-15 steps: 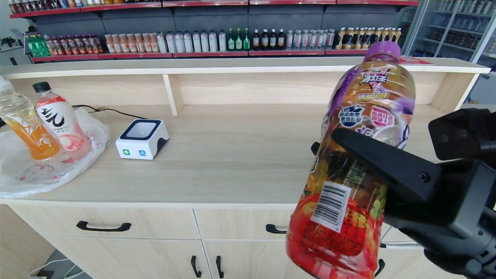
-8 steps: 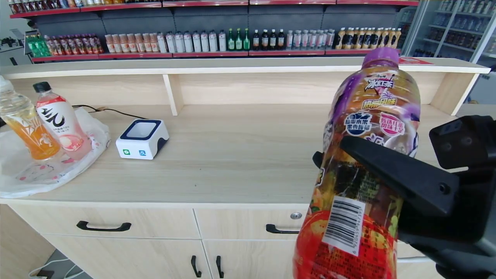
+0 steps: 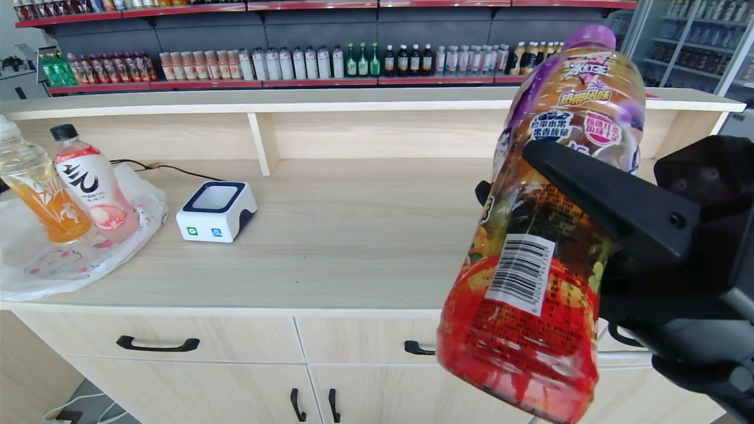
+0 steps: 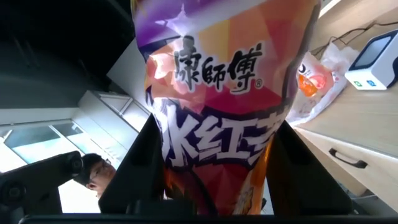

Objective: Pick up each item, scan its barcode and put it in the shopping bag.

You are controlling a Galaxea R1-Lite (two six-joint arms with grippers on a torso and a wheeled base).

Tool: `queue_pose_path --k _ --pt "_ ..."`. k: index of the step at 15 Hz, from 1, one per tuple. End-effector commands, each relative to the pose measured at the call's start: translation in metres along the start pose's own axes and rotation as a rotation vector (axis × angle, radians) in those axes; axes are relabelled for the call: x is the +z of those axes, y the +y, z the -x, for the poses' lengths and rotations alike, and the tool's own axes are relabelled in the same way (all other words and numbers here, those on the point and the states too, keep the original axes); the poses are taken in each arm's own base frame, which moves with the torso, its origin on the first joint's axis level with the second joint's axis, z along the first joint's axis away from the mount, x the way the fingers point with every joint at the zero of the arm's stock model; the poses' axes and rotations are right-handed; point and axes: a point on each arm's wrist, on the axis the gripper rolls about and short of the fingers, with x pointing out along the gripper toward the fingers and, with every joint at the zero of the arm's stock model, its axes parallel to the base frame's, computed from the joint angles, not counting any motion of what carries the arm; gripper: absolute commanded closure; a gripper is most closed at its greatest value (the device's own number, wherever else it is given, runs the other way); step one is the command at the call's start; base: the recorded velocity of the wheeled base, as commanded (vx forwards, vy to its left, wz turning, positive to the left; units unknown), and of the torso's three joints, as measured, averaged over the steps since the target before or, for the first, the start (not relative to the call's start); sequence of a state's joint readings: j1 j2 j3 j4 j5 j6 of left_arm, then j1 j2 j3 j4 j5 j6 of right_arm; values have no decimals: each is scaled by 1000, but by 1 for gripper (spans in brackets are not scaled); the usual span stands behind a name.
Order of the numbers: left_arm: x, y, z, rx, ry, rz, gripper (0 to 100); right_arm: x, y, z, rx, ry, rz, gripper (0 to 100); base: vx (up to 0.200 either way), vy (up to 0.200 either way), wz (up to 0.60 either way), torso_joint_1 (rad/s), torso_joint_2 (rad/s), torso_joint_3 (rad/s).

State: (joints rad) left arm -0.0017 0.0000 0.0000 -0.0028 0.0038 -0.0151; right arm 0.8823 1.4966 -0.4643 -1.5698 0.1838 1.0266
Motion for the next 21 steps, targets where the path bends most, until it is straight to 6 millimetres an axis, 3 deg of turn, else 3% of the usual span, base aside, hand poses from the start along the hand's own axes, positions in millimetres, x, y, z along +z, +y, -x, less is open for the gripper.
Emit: queue_pose_path --k 1,5,8,10,12,18,21 --pt "0 0 0 2 0 0 0 0 -6 -1 -18 0 3 100 0 0 0 0 0 0" --pt "0 0 0 1 1 0 0 5 -6 -1 -21 -19 33 100 0 0 0 0 0 0" --pt "0 0 0 1 0 0 0 5 -16 1 -64 -14 149 100 0 0 0 0 0 0" --pt "0 0 0 2 0 0 0 -1 -22 8 -100 14 276 100 0 0 0 0 0 0" --pt "0 0 0 1 0 0 0 -2 -48 9 -234 13 539 100 0 0 0 0 0 0" --pt "0 0 0 1 1 0 0 -3 -57 8 -300 10 681 100 0 0 0 0 0 0" --pt "0 0 0 1 0 0 0 6 -80 21 -456 36 908 100 0 0 0 0 0 0"
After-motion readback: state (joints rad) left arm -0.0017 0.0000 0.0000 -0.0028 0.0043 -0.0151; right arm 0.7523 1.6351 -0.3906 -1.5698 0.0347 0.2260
